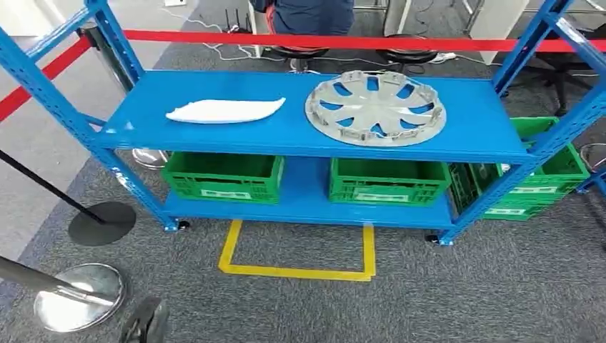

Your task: Take the parts from the cabinet and place them on the table.

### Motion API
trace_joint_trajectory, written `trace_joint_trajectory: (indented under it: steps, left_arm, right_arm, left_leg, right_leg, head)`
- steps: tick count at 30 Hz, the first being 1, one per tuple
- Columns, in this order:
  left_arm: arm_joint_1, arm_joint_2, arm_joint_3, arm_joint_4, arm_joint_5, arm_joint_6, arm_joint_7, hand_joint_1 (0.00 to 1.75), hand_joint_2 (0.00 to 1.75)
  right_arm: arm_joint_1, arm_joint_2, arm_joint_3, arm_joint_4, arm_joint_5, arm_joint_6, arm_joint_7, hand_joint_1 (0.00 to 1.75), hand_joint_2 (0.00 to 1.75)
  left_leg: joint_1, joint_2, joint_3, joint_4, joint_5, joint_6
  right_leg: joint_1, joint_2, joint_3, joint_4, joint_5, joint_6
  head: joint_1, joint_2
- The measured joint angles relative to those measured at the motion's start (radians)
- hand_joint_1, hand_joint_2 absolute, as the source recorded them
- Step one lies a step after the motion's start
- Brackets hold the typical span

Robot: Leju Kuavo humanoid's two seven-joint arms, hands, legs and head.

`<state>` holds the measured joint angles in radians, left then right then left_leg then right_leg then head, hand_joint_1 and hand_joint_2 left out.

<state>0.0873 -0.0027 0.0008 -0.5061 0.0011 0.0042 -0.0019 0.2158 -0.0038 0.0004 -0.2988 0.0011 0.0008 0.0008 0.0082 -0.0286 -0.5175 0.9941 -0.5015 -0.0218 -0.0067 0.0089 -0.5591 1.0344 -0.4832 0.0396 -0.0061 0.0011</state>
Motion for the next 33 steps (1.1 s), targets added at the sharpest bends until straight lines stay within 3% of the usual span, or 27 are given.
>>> trace_joint_trajectory:
  steps: [2, 4, 5, 7, 8, 9, 10, 11, 13, 14, 18, 19, 20, 22, 23, 24, 25, 26, 28, 29, 33]
  left_arm:
    - [0.058, -0.001, 0.000, 0.056, 0.000, 0.000, 0.002, 0.00, 0.00]
    - [0.121, -0.003, -0.001, 0.118, 0.000, -0.001, 0.002, 0.00, 0.00]
    - [0.148, -0.003, -0.001, 0.158, 0.000, -0.001, 0.002, 0.00, 0.00]
    - [0.194, 0.001, -0.001, 0.218, 0.000, 0.000, 0.002, 0.00, 0.00]
    - [0.213, 0.002, -0.001, 0.242, 0.000, 0.000, 0.002, 0.00, 0.00]
    - [0.227, 0.002, -0.001, 0.260, 0.000, 0.000, 0.002, 0.00, 0.00]
    - [0.234, 0.003, -0.001, 0.267, 0.000, 0.000, 0.002, 0.00, 0.00]
    - [0.227, 0.003, -0.001, 0.267, 0.000, 0.000, 0.002, 0.00, 0.00]
    - [0.191, 0.004, -0.001, 0.252, 0.000, 0.000, 0.002, 0.00, 0.00]
    - [0.166, 0.003, -0.001, 0.235, 0.000, 0.000, 0.002, 0.00, 0.00]
    - [0.047, -0.002, -0.001, 0.116, 0.000, 0.000, 0.000, 0.00, 0.00]
    - [0.021, -0.003, -0.001, 0.085, 0.000, 0.000, 0.000, 0.00, 0.00]
    - [-0.004, -0.003, -0.001, 0.052, 0.000, 0.000, -0.002, 0.00, 0.00]
    - [-0.058, -0.001, 0.000, -0.017, 0.000, 0.000, -0.002, 0.00, 0.00]
    - [-0.076, 0.000, 0.000, -0.041, 0.000, 0.000, -0.002, 0.00, 0.00]
    - [-0.089, 0.000, 0.000, -0.058, 0.000, 0.000, -0.002, 0.00, 0.00]
    - [-0.093, 0.000, 0.000, -0.067, 0.000, 0.000, -0.002, 0.00, 0.00]
    - [-0.091, 0.000, 0.000, -0.069, 0.000, 0.000, -0.002, 0.00, 0.00]
    - [-0.062, -0.001, 0.000, -0.062, 0.000, 0.000, -0.001, 0.00, 0.00]
    - [-0.044, 0.000, 0.000, -0.050, 0.000, 0.000, -0.001, 0.00, 0.00]
    - [0.045, -0.001, 0.000, 0.047, 0.000, 0.000, 0.002, 0.00, 0.00]
  right_arm:
    - [-0.057, 0.000, 0.000, -0.062, 0.000, 0.000, -0.001, 0.00, 0.00]
    - [-0.114, 0.000, 0.000, -0.132, 0.000, 0.000, -0.002, 0.00, 0.00]
    - [-0.143, 0.000, 0.000, -0.170, 0.000, 0.000, -0.002, 0.00, 0.00]
    - [-0.194, 0.000, -0.001, -0.231, 0.000, -0.001, -0.002, 0.00, 0.00]
    - [-0.210, 0.000, 0.000, -0.254, 0.000, -0.001, -0.002, 0.00, 0.00]
    - [-0.219, 0.000, 0.000, -0.271, 0.000, -0.001, -0.002, 0.00, 0.00]
    - [-0.222, 0.000, 0.000, -0.279, 0.000, -0.001, -0.002, 0.00, 0.00]
    - [-0.217, 0.000, 0.000, -0.278, 0.000, -0.001, -0.001, 0.00, 0.00]
    - [-0.186, 0.000, -0.001, -0.261, 0.000, -0.001, 0.000, 0.00, 0.00]
    - [-0.163, 0.000, 0.000, -0.237, 0.000, -0.001, 0.000, 0.00, 0.00]
    - [-0.049, 0.000, 0.000, -0.118, 0.000, 0.000, 0.002, 0.00, 0.00]
    - [-0.018, 0.000, 0.000, -0.090, 0.000, 0.000, 0.003, 0.00, 0.00]
    - [0.007, 0.000, 0.000, -0.059, 0.000, 0.000, 0.003, 0.00, 0.00]
    - [0.056, 0.000, 0.000, 0.012, 0.000, 0.000, 0.003, 0.00, 0.00]
    - [0.074, 0.000, 0.000, 0.041, 0.000, 0.000, 0.003, 0.00, 0.00]
    - [0.090, -0.001, 0.000, 0.059, 0.000, 0.000, 0.004, 0.00, 0.00]
    - [0.100, -0.002, 0.000, 0.068, 0.000, 0.000, 0.004, 0.00, 0.00]
    - [0.101, -0.002, 0.000, 0.070, 0.000, 0.000, 0.004, 0.00, 0.00]
    - [0.073, -0.002, 0.000, 0.061, 0.000, 0.000, 0.002, 0.00, 0.00]
    - [0.053, -0.001, 0.000, 0.048, 0.000, 0.000, 0.001, 0.00, 0.00]
    - [-0.046, 0.001, 0.000, -0.051, 0.000, 0.000, 0.001, 0.00, 0.00]
  left_leg:
    - [0.001, 0.001, 0.005, -0.009, 0.000, -0.007]
    - [0.002, 0.004, 0.008, 0.009, -0.015, -0.019]
    - [0.001, 0.007, -0.020, 0.062, -0.046, -0.022]
    - [0.001, 0.012, -0.115, 0.232, -0.119, -0.025]
    - [0.001, 0.013, -0.159, 0.303, -0.141, -0.025]
    - [0.001, 0.013, -0.184, 0.332, -0.134, -0.025]
    - [0.001, 0.013, -0.184, 0.312, -0.097, -0.025]
    - [0.001, 0.015, -0.162, 0.245, -0.039, -0.023]
    - [0.001, 0.019, -0.088, 0.071, 0.060, -0.019]
    - [0.000, 0.024, -0.063, 0.033, 0.056, -0.017]
    - [0.001, 0.016, -0.061, 0.015, 0.043, 0.006]
    - [0.006, 0.015, -0.056, 0.012, 0.045, 0.011]
    - [0.008, 0.014, -0.054, 0.012, 0.042, 0.017]
    - [0.006, 0.008, -0.053, 0.013, 0.039, 0.022]
    - [0.006, 0.001, -0.053, 0.013, 0.037, 0.023]
    - [0.006, -0.006, -0.050, 0.013, 0.029, 0.023]
    - [0.006, -0.009, -0.045, 0.013, 0.025, 0.022]
    - [0.007, -0.010, -0.037, 0.013, 0.021, 0.019]
    - [0.010, -0.006, -0.016, 0.013, 0.013, 0.013]
    - [0.008, -0.001, -0.013, 0.013, 0.008, 0.007]
    - [0.004, -0.001, -0.012, 0.002, 0.011, -0.009]
  right_leg:
    - [0.003, 0.002, -0.003, 0.000, -0.006, -0.010]
    - [-0.004, 0.004, 0.009, -0.009, -0.001, -0.021]
    - [-0.004, 0.005, 0.011, -0.009, -0.003, -0.027]
    - [-0.002, 0.016, 0.011, -0.009, -0.007, -0.033]
    - [-0.002, 0.021, 0.012, -0.009, -0.009, -0.035]
    - [-0.002, 0.026, 0.016, -0.009, -0.012, -0.035]
    - [-0.002, 0.029, 0.021, -0.009, -0.016, -0.035]
    - [-0.003, 0.029, 0.029, -0.009, -0.021, -0.032]
    - [-0.005, 0.025, 0.044, -0.009, -0.033, -0.024]
    - [0.002, 0.019, 0.034, -0.007, -0.043, -0.016]
    - [0.003, 0.012, 0.049, -0.019, -0.050, 0.001]
    - [0.002, 0.011, 0.051, -0.012, -0.058, 0.007]
    - [0.004, 0.007, 0.035, 0.025, -0.084, 0.011]
    - [0.001, 0.001, -0.056, 0.198, -0.168, 0.017]
    - [0.001, 0.001, -0.099, 0.273, -0.196, 0.018]
    - [0.001, 0.001, -0.130, 0.315, -0.196, 0.019]
    - [0.001, 0.001, -0.133, 0.303, -0.169, 0.018]
    - [0.001, 0.000, -0.112, 0.246, -0.120, 0.017]
    - [-0.001, -0.002, -0.032, 0.065, -0.016, 0.016]
    - [-0.002, -0.002, -0.009, 0.013, -0.008, 0.018]
    - [0.004, -0.001, -0.003, 0.009, -0.008, -0.012]
  head:
    - [-0.002, 0.000]
    - [-0.004, 0.000]
    - [-0.011, 0.000]
    - [-0.009, 0.000]
    - [-0.010, 0.000]
    - [-0.010, 0.000]
    - [-0.010, 0.000]
    - [-0.011, 0.000]
    - [-0.011, 0.000]
    - [-0.011, 0.000]
    - [-0.009, 0.000]
    - [-0.008, 0.000]
    - [-0.003, 0.000]
    - [-0.003, 0.000]
    - [-0.002, 0.000]
    - [-0.002, 0.000]
    - [-0.002, 0.000]
    - [-0.002, 0.000]
    - [-0.002, 0.000]
    - [-0.002, 0.000]
    - [-0.001, 0.000]
